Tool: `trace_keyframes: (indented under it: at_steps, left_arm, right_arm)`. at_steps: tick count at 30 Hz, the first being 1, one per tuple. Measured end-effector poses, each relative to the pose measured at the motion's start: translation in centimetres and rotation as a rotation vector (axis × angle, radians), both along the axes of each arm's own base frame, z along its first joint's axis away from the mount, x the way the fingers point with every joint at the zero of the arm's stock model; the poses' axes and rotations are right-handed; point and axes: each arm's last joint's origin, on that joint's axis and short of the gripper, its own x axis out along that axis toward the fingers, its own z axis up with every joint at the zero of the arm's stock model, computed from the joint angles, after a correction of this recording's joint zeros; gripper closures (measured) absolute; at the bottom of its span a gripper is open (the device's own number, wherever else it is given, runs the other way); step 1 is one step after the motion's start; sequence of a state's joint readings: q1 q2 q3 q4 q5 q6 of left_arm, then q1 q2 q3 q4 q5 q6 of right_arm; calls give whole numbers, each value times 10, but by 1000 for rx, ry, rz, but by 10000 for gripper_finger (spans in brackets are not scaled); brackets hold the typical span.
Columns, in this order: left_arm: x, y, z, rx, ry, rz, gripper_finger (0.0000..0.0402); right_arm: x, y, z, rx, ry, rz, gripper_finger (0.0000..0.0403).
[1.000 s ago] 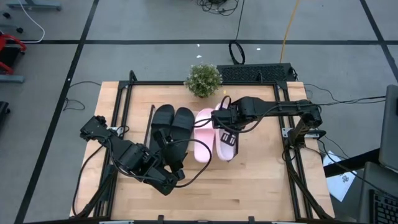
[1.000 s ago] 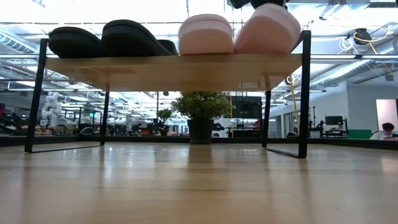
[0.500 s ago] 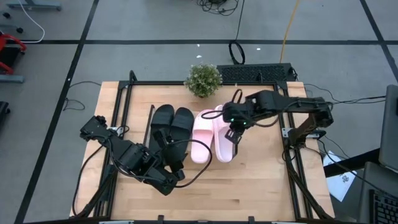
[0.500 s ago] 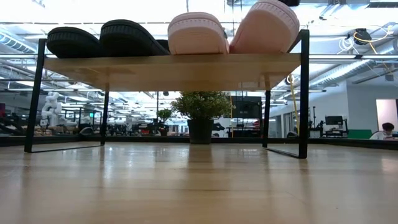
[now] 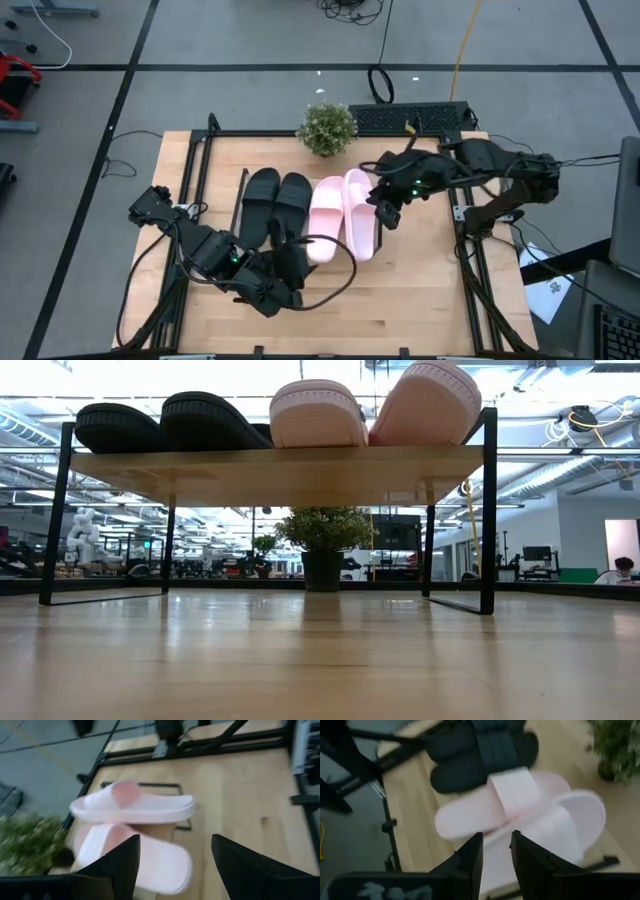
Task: Pick and place slides into the shelf
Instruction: Put the pink slide on the shelf
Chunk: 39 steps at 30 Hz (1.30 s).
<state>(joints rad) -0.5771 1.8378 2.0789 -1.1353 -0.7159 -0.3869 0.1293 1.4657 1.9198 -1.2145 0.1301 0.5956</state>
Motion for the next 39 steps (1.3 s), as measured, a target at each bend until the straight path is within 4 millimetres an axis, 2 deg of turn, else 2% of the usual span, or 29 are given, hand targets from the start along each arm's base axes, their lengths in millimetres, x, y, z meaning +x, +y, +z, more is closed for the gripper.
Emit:
trace_keyframes:
  at_steps: [7,11,18,22,29,33,39]
  left_arm:
    - [8,3,3,-99,-36,-6,158]
    - [14,3,4,-171,-32,-77,158]
    - [31,-6,-17,87,59,-235,158]
    - [46,-11,-39,233,144,-309,158]
    - [69,-15,-75,563,266,-306,158]
    - [84,-12,-90,615,299,-338,158]
    - [94,-7,-92,662,293,-375,158]
  right_arm:
    - [-9,17,8,-58,-64,31,314]
    - [-11,28,8,-131,-72,30,314]
    - [-19,30,14,-288,-115,-40,314]
    - [-27,25,20,-327,-148,-88,314]
    - [-46,16,34,-378,-233,-194,314]
    - [-56,13,48,-379,-336,-219,314]
    - [-72,8,72,-373,-511,-217,314]
